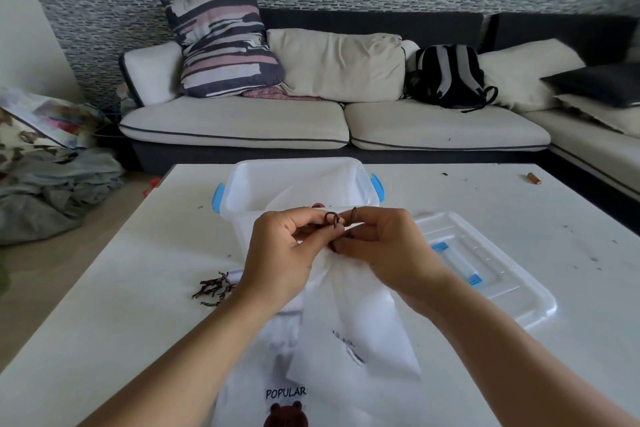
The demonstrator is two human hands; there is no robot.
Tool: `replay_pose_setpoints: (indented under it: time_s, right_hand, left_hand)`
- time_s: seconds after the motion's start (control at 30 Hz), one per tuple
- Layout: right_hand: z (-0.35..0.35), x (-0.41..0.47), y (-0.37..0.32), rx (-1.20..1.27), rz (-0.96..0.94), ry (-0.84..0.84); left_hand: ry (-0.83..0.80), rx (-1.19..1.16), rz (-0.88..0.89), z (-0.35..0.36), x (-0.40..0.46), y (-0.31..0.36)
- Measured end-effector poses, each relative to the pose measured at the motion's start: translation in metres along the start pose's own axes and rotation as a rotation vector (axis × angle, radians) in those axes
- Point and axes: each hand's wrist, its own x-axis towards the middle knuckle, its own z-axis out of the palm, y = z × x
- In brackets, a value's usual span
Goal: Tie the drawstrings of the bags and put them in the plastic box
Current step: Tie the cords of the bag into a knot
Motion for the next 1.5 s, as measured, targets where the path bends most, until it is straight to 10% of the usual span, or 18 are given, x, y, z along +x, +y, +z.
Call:
replay_pose_setpoints:
  time_s: [0.33,0.53,0.83,1.5]
  right_hand:
    - [-0.022,0.006,-0.002,0.427,0.267,-0.112]
    - [-0.032,0.009,-0.001,-0.386,0.027,-0.013]
    - [-0.024,0.008,-0.002,0.128,0.003,-0.119]
    - [-0.021,0.003,-0.017,0.293,0.15,-0.026]
  left_hand:
    - [0.01,-0.151,-0.1,-0.005,0.004,0.005]
    - [0.001,-0.216,-0.186,-0.005,0.002,0.004]
    - [-0.084,-0.276,-0.248,-0.001,0.001,0.006]
    - [0.042,-0.117,-0.262,0.0,-0.001,0.005]
